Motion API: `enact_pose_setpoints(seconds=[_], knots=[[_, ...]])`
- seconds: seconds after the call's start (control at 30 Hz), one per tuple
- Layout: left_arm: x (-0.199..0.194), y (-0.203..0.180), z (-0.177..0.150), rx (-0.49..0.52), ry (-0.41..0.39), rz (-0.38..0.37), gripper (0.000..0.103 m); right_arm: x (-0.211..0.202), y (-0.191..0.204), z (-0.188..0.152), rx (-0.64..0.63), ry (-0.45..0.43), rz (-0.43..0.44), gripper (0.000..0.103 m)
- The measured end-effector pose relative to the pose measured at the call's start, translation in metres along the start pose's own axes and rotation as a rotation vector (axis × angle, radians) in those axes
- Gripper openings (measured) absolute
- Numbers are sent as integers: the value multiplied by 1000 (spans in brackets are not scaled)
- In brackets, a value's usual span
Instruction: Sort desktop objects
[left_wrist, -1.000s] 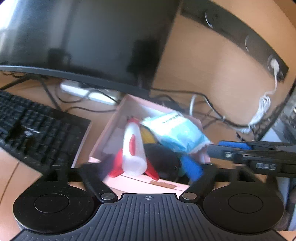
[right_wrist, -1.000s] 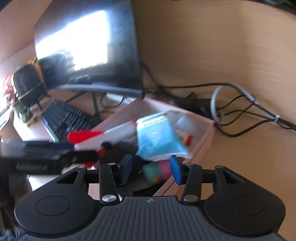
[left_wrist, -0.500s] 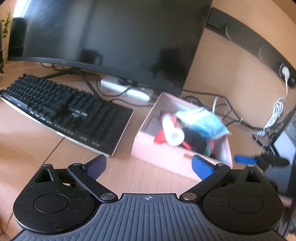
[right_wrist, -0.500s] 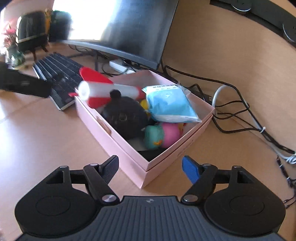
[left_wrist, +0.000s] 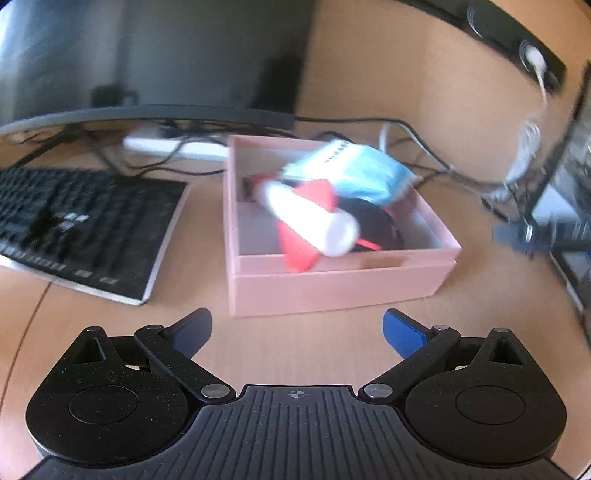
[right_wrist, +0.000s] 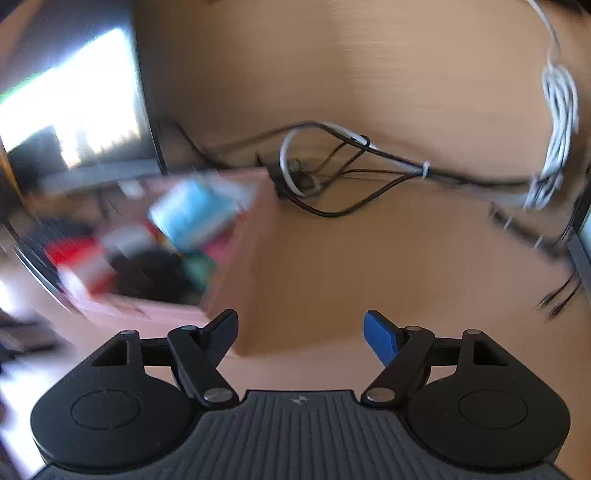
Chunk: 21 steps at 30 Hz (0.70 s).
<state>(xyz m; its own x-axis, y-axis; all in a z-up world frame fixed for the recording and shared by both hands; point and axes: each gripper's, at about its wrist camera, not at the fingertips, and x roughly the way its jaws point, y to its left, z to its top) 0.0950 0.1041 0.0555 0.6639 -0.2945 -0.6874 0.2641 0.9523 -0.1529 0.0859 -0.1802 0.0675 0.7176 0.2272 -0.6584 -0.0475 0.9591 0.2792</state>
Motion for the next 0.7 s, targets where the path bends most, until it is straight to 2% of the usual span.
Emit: enact_pose_setpoints(seconds=[0.03, 0.17, 0.4, 0.5, 0.6, 0.7], knots=[[4, -3, 1, 15, 2, -1, 101, -2, 0, 3, 16, -12, 23, 76], [15, -3, 7, 13, -3, 32, 101, 21, 16, 16, 61, 14, 104, 60], [25, -3, 14, 7, 11, 5, 101, 67, 49, 18, -26, 70, 141, 58], [22, -6, 11, -20, 16, 4, 101, 67, 61, 17, -130, 47, 115, 59], [13, -9, 3, -53, 21, -4, 101, 71, 64, 20, -148, 56, 118, 59], [8, -11, -3, -40, 20, 3, 101, 78, 70, 23, -165, 54, 118, 59]])
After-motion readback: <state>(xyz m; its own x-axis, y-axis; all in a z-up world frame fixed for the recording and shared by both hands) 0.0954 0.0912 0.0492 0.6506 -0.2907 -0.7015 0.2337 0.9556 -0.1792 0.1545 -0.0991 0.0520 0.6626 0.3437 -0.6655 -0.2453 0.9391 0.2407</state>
